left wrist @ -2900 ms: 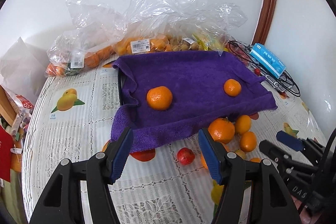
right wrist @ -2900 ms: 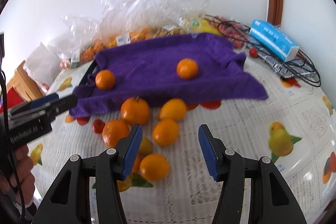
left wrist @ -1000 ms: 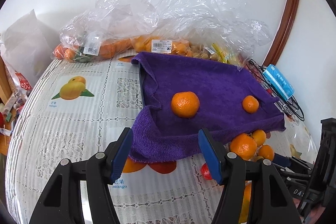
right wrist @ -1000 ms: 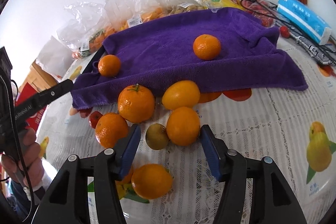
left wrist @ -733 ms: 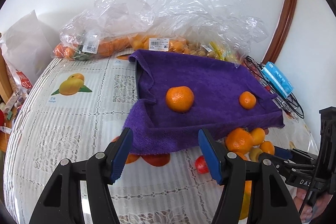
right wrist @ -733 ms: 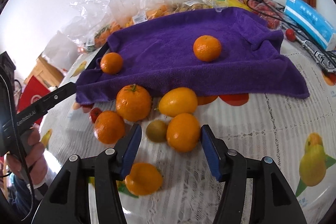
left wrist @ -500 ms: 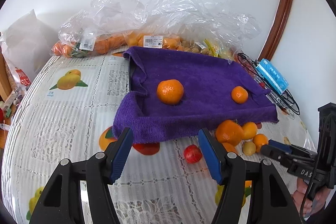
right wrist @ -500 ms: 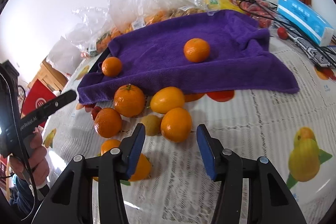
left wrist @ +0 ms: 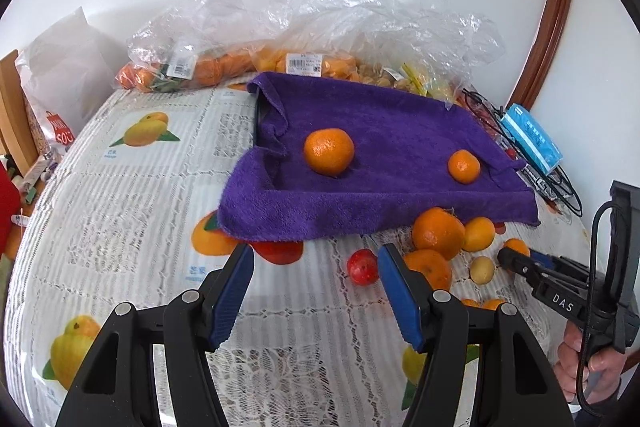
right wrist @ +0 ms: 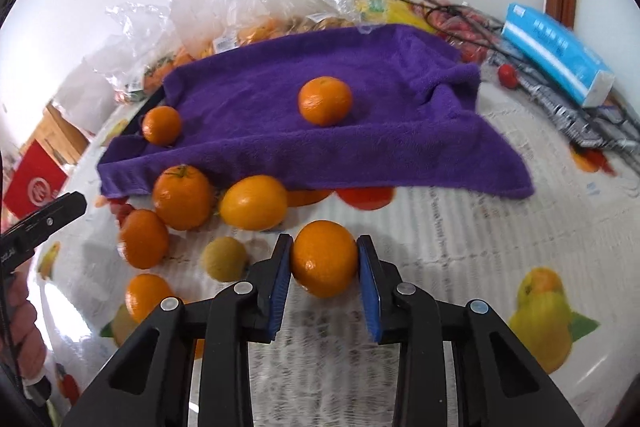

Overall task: Organize fruits
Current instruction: 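Close the left gripper on the small red apple while the right gripper lifts the orange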

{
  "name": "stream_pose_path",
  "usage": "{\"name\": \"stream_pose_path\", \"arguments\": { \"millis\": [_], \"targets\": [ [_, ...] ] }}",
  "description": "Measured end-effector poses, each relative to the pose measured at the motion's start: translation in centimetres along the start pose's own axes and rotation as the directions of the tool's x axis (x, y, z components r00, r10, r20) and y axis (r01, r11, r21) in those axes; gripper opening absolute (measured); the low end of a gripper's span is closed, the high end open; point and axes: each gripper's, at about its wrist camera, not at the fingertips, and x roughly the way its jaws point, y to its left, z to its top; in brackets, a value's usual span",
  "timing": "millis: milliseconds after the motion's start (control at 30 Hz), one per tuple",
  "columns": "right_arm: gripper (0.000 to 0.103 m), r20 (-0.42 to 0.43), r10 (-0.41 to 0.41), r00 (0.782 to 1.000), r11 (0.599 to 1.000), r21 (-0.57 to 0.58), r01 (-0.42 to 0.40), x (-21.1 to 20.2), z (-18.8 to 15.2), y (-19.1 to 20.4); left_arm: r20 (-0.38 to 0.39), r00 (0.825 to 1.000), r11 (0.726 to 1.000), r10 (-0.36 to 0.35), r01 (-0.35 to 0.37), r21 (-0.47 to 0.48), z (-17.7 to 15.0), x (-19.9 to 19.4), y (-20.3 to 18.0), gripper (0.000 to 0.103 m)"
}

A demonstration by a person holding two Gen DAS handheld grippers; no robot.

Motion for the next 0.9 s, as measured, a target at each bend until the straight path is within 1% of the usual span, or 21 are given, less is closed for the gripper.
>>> {"name": "stream_pose_path", "arguments": {
  "millis": [33, 100, 167, 233, 300, 333, 400, 433, 467, 533, 600, 633, 833, 900],
  "targets": [
    [0.032, 0.013, -0.023, 1.000, 1.000, -0.015, 0.024, -0.3, 0.0, -0.1, -0.013, 1.000, 1.000, -0.004, 0.004, 0.003, -0.1, 0.3, -0.2, 0.062],
    [0.032, 0.037, -0.032, 0.999, 0.999, -0.024, 0.033, -0.9, -0.3, -0.6, -0.038, 0.999, 1.000, -0.007, 0.008, 0.015, -0.3, 1.1, -0.8, 0.062],
    [0.032, 0.044, -0.048, 0.998, 0.998, -0.030, 0.049, -1.1, -0.5, -1.1, -0.052, 0.999, 0.999, 0.011, -0.009, 0.039, -0.4, 1.9, -1.3, 0.062],
    [0.032, 0.037, -0.075, 0.996, 0.995, -0.056, 0.077, -1.0, -0.8, -1.2, -0.065, 0.998, 0.999, 0.002, 0.001, 0.043, -0.4, 2.6, -1.6, 0.061],
    [0.032, 0.028, -0.060, 0.998, 0.996, -0.058, 0.062, -0.9, -0.9, -1.5, -0.074, 0.997, 0.999, -0.019, 0.021, 0.031, -0.3, 3.0, -1.7, 0.056],
    [0.032, 0.031, -0.049, 0.998, 0.997, -0.056, 0.051, -1.0, -0.9, -1.5, -0.079, 0.997, 0.999, -0.026, 0.028, 0.028, -0.4, 3.2, -1.7, 0.052],
    [0.032, 0.025, -0.039, 0.999, 0.998, -0.056, 0.040, -0.8, -0.8, -1.6, -0.087, 0.996, 0.999, -0.032, 0.035, 0.038, -0.5, 3.5, -1.9, 0.047],
    [0.032, 0.018, -0.038, 0.999, 0.998, -0.057, 0.039, -0.7, -0.8, -1.5, -0.093, 0.995, 0.998, -0.029, 0.034, 0.050, -0.6, 3.7, -2.0, 0.043],
    [0.032, 0.014, -0.039, 0.999, 0.998, -0.058, 0.040, -0.6, -0.9, -1.5, -0.086, 0.996, 0.996, -0.009, 0.016, 0.084, -0.9, 3.8, -2.3, 0.040],
    [0.033, 0.015, -0.039, 0.999, 0.997, -0.060, 0.040, -0.6, -0.8, -1.4, -0.079, 0.997, 0.992, 0.015, -0.005, 0.126, -1.1, 3.8, -2.8, 0.036],
    [0.033, 0.013, -0.034, 0.999, 0.998, -0.060, 0.034, -0.5, -0.8, -1.3, -0.078, 0.997, 0.991, -0.008, 0.018, 0.129, -1.1, 3.7, -2.9, 0.036],
    [0.033, 0.013, -0.034, 0.999, 0.998, -0.060, 0.035, -0.4, -0.9, -1.3, -0.079, 0.997, 0.992, -0.014, 0.024, 0.127, -1.0, 3.8, -2.9, 0.034],
    [0.033, 0.013, -0.029, 0.999, 0.998, -0.056, 0.030, -0.4, -0.9, -1.4, -0.078, 0.997, 0.988, 0.026, -0.014, 0.151, -1.3, 3.9, -3.5, 0.033],
    [0.034, 0.012, -0.026, 1.000, 0.998, -0.055, 0.026, -0.3, -0.9, -1.5, -0.077, 0.996, 0.985, 0.054, -0.041, 0.165, -1.4, 4.0, -3.9, 0.032]
  ]
}}
